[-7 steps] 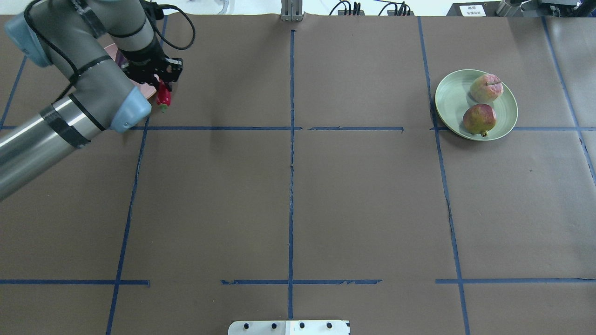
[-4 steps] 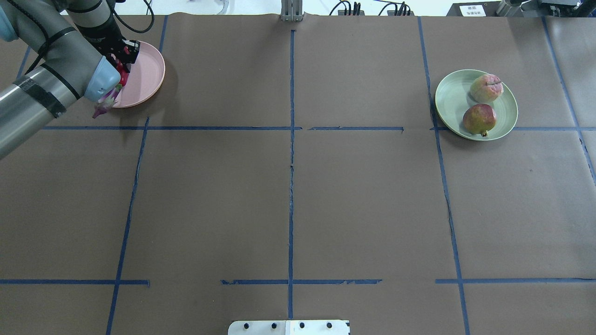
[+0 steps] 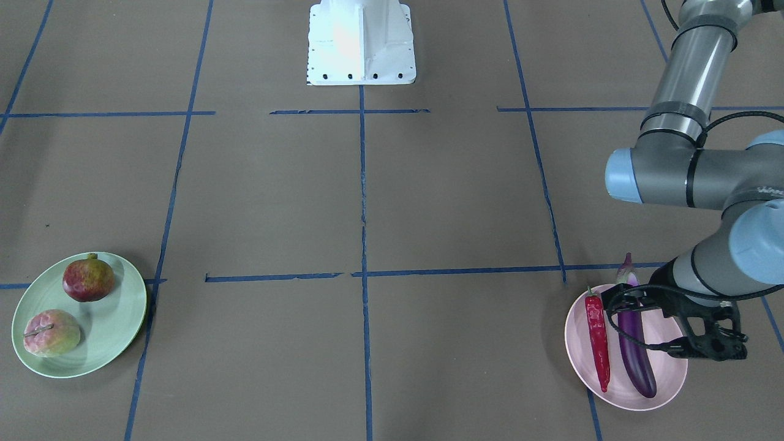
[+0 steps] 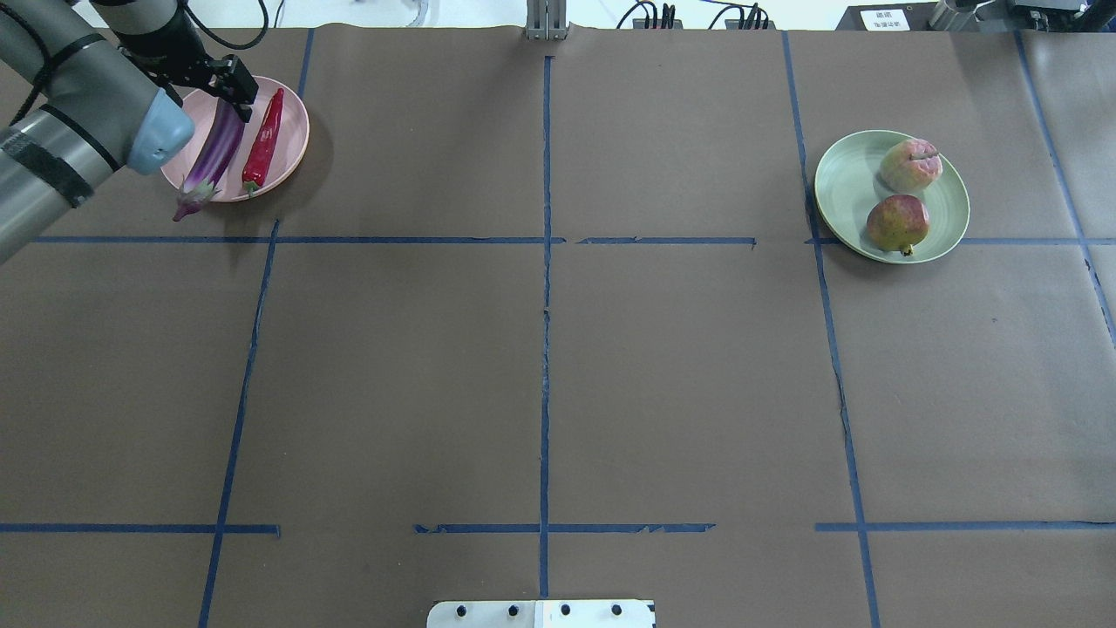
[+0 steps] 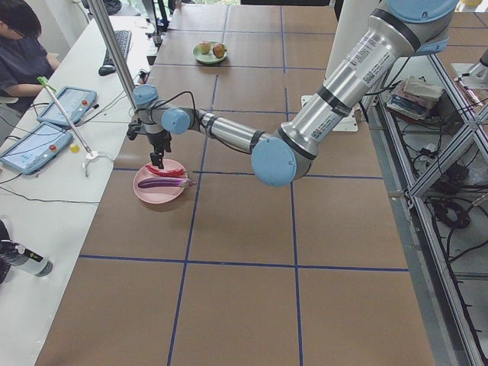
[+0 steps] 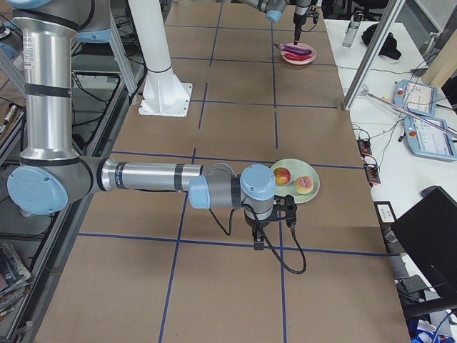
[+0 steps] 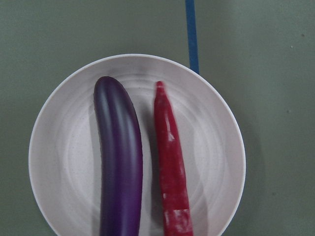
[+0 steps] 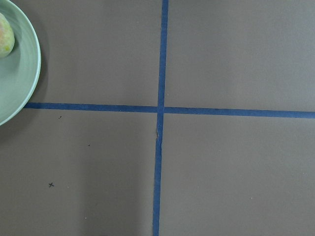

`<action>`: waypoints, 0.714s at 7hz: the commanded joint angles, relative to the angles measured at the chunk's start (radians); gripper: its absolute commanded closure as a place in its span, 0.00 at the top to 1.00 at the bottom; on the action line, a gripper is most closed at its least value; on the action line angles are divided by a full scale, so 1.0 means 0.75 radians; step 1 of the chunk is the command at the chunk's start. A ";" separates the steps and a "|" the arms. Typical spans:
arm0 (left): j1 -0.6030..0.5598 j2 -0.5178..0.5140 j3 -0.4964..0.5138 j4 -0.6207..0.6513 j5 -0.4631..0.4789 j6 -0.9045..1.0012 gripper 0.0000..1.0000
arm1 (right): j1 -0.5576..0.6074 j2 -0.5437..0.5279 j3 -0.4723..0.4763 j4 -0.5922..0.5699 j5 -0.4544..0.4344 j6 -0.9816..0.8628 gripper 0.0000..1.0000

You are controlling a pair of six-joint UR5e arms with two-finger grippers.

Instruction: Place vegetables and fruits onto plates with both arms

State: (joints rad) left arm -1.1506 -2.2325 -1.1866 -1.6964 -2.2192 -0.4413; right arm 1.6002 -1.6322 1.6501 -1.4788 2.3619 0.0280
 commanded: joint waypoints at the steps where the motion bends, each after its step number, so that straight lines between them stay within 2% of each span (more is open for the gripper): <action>1: -0.191 0.192 -0.113 0.018 -0.054 0.317 1.00 | 0.000 0.000 -0.001 0.000 -0.002 -0.001 1.00; 4: -0.502 0.399 -0.118 0.165 -0.160 0.906 1.00 | 0.000 0.000 -0.001 0.000 -0.002 -0.001 1.00; 5: -0.584 0.424 -0.154 0.259 -0.170 0.950 1.00 | 0.000 0.000 -0.001 0.000 0.000 -0.001 1.00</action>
State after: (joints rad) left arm -1.5089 -1.9501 -1.2818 -1.5691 -2.3304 0.1894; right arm 1.6000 -1.6322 1.6495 -1.4788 2.3616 0.0276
